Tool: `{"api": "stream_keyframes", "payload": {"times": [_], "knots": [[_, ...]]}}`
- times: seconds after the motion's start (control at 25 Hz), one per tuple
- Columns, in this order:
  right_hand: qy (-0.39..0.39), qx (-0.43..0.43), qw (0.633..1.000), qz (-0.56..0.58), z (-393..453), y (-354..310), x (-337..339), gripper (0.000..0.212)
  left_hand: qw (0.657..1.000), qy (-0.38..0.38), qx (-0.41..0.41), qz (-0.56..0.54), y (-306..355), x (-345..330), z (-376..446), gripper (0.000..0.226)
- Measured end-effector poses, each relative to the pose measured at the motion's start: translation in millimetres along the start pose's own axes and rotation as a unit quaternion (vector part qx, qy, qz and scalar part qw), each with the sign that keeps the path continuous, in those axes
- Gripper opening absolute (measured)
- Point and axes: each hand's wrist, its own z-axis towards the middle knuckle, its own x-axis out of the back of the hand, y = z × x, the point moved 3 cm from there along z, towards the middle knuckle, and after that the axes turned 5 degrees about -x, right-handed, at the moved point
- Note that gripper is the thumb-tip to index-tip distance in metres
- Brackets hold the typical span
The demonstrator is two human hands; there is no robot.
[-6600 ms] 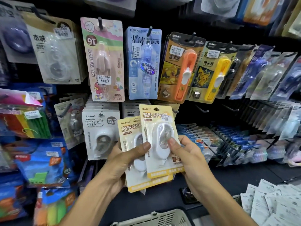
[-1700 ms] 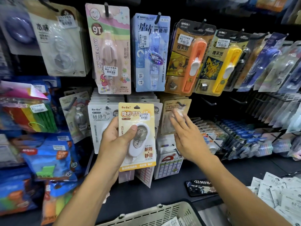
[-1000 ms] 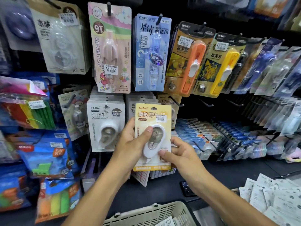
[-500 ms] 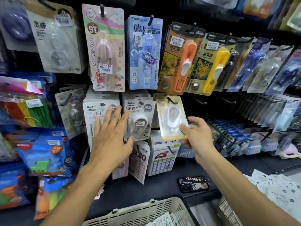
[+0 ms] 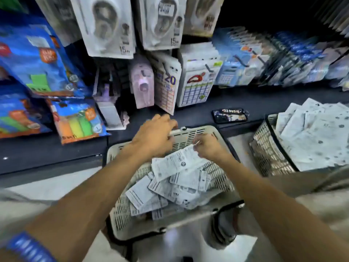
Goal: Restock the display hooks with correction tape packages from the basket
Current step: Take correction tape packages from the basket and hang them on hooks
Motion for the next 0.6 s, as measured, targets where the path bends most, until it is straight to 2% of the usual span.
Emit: {"api": "stream_keyframes", "payload": {"times": [0.04, 0.12, 0.16, 0.2, 0.24, 0.28, 0.36, 0.48, 0.6], "knots": [[-0.040, -0.016, 0.994, -0.102, -2.2, 31.4, -24.8, 0.024, 0.995, -0.095, 0.018, -0.010, -5.8, -37.1, -13.3, 0.036], [-0.133, -0.090, 0.967, -0.196, -13.3, 85.1, -60.7, 0.038, 0.972, -0.225, 0.054, -0.025, -20.8, -99.0, -44.6, 0.038], [-0.145, -0.142, 0.961, -0.186, -17.7, 107.9, -70.8, 0.043, 0.960, -0.270, 0.070, -0.032, -26.6, -124.0, -60.0, 0.038], [-0.159, -0.150, 0.952, -0.212, -21.3, 121.5, -76.7, 0.045, 0.949, -0.300, 0.088, -0.041, -30.7, -144.8, -73.0, 0.037], [-0.137, -0.162, 0.961, -0.178, -16.2, 129.8, -77.1, 0.044, 0.942, -0.312, 0.108, -0.052, -33.7, -160.9, -81.7, 0.036], [-0.117, -0.128, 0.968, -0.181, -14.9, 128.5, -78.0, 0.042, 0.940, -0.311, 0.129, -0.065, -35.5, -171.6, -86.3, 0.035], [-0.048, -0.144, 0.988, -0.029, 2.9, 115.7, -66.8, 0.033, 0.941, -0.285, 0.156, -0.091, -34.6, -184.5, -82.6, 0.034], [0.001, -0.225, 0.952, 0.208, 25.3, 101.2, -66.1, 0.022, 0.950, -0.214, 0.188, -0.124, -28.6, -193.3, -63.0, 0.032], [-0.006, -0.282, 0.911, 0.302, 30.0, 87.2, -87.8, 0.015, 0.955, -0.144, 0.225, -0.131, -27.9, -197.3, -49.5, 0.033]]}}
